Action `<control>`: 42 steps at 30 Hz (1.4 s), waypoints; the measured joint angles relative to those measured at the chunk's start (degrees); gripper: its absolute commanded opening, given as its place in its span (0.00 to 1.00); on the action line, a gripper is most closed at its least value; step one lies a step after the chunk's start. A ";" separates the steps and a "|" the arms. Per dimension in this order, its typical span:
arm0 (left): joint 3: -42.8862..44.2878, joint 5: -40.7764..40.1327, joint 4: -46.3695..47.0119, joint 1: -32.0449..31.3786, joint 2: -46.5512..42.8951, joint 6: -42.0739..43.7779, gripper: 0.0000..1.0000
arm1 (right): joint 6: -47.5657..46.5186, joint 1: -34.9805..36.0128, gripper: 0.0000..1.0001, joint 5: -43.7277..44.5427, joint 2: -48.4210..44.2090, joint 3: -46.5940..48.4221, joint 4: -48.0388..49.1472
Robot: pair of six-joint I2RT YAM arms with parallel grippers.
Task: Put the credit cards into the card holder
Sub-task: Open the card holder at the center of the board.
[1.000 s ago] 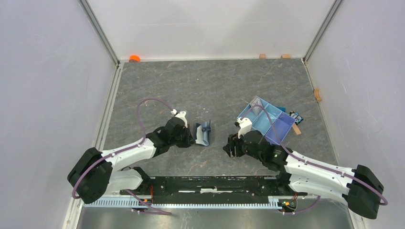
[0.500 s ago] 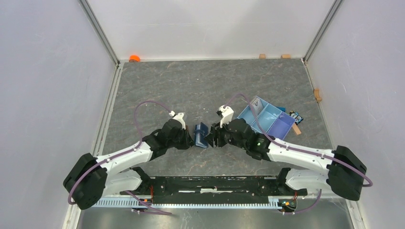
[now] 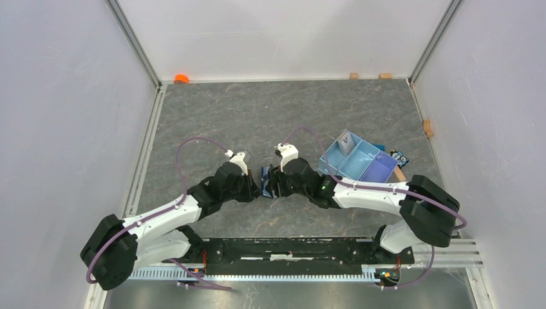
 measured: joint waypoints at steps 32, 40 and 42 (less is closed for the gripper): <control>-0.11 -0.68 -1.33 0.02 -0.59 0.00 0.02 | 1.70 0.57 0.51 1.84 7.06 2.78 0.74; -0.11 -2.08 -2.80 0.02 -0.61 0.00 0.02 | 1.73 0.70 0.45 4.42 7.06 2.69 -0.92; -0.11 -2.21 -3.02 0.02 -0.61 0.00 0.02 | 1.73 0.70 0.41 5.44 6.93 2.45 -1.49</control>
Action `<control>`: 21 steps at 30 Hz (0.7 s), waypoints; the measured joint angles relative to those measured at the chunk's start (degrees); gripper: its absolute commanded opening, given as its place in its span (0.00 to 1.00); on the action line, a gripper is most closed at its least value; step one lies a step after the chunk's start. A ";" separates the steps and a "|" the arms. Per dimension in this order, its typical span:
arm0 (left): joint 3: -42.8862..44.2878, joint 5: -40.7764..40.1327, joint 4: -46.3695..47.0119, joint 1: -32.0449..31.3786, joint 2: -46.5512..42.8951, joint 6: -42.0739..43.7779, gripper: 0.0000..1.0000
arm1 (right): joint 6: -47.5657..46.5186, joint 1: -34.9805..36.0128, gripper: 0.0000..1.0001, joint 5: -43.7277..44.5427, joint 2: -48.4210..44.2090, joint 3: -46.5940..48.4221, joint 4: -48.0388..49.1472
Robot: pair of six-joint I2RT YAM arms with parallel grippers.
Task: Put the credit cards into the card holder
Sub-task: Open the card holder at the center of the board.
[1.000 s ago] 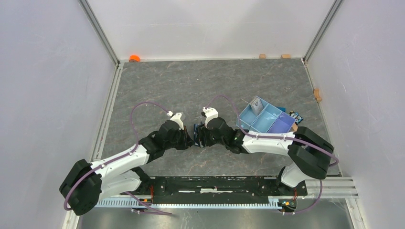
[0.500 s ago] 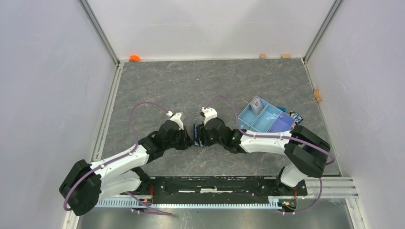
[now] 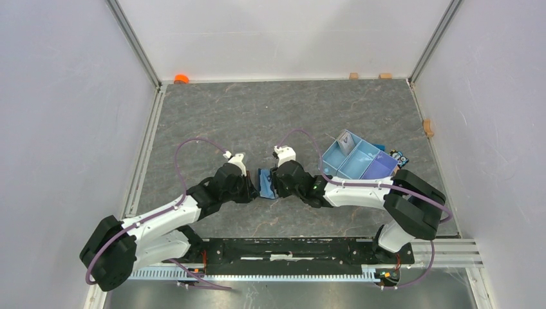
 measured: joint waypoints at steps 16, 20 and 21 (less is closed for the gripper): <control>-0.42 5.38 4.61 5.18 1.01 -0.94 0.58 | 0.00 -0.04 0.27 1.86 0.00 -1.84 -1.88; -0.42 7.82 7.93 5.25 1.75 -1.07 0.68 | 0.00 -0.04 0.27 1.86 0.00 -1.84 -1.88; -0.42 8.07 8.66 5.25 2.12 -1.09 0.68 | 0.00 -0.04 0.26 1.86 0.00 -1.84 -1.88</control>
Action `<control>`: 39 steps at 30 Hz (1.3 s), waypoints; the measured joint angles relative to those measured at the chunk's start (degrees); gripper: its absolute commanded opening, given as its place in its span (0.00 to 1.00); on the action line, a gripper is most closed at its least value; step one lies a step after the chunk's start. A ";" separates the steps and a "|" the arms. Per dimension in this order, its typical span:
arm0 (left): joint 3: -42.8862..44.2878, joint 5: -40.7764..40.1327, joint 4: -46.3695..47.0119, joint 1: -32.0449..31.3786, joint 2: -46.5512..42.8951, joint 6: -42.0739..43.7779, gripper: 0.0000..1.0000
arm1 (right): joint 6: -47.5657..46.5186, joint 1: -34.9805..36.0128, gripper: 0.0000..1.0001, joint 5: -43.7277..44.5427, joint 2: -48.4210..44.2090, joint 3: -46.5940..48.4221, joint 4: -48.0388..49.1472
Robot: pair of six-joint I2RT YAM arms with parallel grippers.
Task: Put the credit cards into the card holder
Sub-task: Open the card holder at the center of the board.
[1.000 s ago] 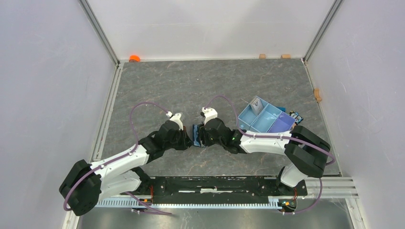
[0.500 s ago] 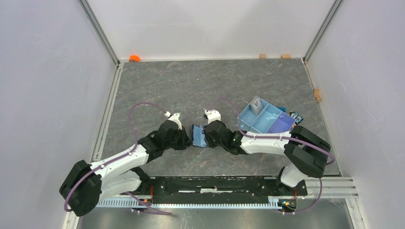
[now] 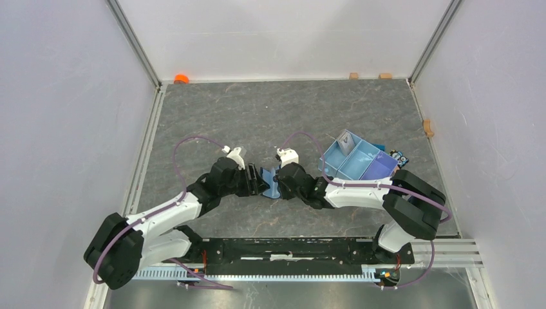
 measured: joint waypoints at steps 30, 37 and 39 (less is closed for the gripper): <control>2.71 -0.72 -0.52 0.48 7.23 1.09 0.03 | -3.82 -4.94 0.47 0.44 -21.00 -8.66 -7.87; 2.71 0.17 -2.32 0.48 7.08 1.09 0.03 | -5.40 -4.55 0.44 -10.38 -24.55 -8.66 0.63; 2.73 0.24 -2.49 0.48 7.06 1.07 0.03 | -5.29 -4.24 0.42 -13.25 -23.08 -8.59 3.43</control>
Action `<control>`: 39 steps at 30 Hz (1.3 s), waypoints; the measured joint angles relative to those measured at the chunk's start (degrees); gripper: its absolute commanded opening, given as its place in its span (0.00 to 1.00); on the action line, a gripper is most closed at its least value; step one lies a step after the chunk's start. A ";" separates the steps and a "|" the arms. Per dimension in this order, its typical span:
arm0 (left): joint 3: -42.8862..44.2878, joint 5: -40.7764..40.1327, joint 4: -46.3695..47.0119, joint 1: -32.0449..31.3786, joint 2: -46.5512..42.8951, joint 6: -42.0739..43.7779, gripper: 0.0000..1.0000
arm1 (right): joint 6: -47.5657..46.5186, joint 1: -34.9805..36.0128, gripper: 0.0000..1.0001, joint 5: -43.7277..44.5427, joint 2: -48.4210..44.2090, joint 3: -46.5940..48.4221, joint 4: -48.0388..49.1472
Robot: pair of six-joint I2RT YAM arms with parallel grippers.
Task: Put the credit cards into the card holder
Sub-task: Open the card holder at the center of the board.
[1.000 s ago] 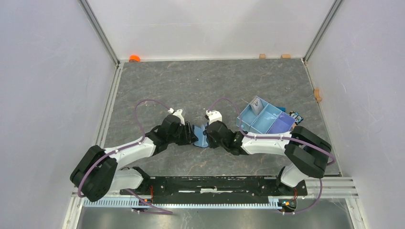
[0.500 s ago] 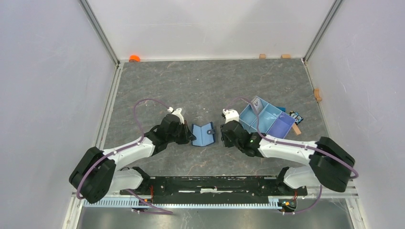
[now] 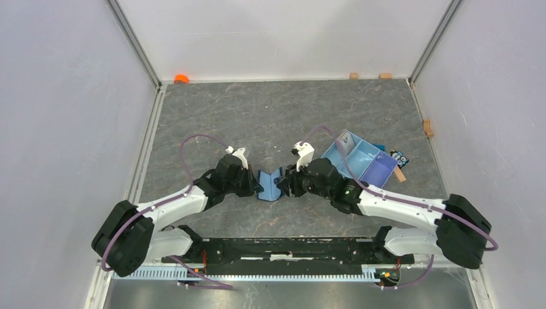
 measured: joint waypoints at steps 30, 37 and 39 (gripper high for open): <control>0.02 1.38 -0.68 2.27 0.31 0.07 0.02 | -5.70 -7.04 0.47 -3.74 18.27 5.16 -3.76; 0.02 1.40 -1.90 2.91 0.00 0.07 0.02 | -10.05 -11.06 0.83 4.76 5.81 10.84 -16.20; 0.04 1.40 -2.21 2.91 0.00 0.07 0.02 | -9.86 -12.79 0.94 9.29 4.37 13.51 -19.15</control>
